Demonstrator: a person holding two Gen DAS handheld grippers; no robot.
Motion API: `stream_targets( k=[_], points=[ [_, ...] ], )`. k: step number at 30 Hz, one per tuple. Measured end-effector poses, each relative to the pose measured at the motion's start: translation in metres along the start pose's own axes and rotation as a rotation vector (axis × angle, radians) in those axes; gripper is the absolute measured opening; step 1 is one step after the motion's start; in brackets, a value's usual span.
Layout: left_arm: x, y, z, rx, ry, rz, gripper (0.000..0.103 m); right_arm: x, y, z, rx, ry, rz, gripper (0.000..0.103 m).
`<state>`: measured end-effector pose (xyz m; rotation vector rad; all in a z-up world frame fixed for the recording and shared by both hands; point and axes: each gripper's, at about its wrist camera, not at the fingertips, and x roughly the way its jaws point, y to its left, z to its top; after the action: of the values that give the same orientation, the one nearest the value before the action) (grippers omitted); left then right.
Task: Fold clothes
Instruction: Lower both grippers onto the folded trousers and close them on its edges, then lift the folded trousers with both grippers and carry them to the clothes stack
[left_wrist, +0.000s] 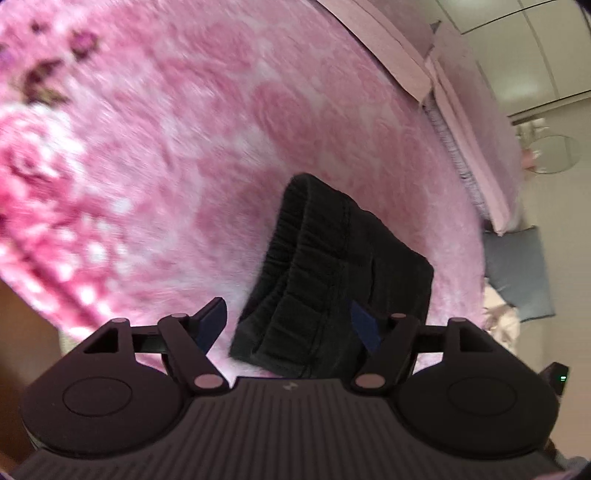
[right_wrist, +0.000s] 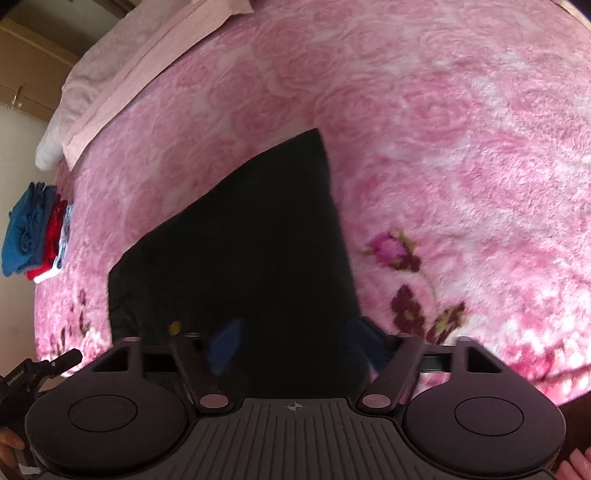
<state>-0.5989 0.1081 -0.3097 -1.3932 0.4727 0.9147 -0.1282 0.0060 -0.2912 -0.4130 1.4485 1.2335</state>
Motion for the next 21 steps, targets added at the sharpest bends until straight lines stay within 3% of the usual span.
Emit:
stream_targets(
  k=[9,21],
  points=[
    [0.066,0.037,0.018,-0.044,0.075,-0.238,0.076,0.030,-0.041,0.009,0.123,-0.049,0.108,0.085],
    [0.111,0.038,0.024,-0.072,0.127,-0.310,0.086,0.075,-0.057,0.017,0.158,-0.023,0.237,0.085]
  ],
)
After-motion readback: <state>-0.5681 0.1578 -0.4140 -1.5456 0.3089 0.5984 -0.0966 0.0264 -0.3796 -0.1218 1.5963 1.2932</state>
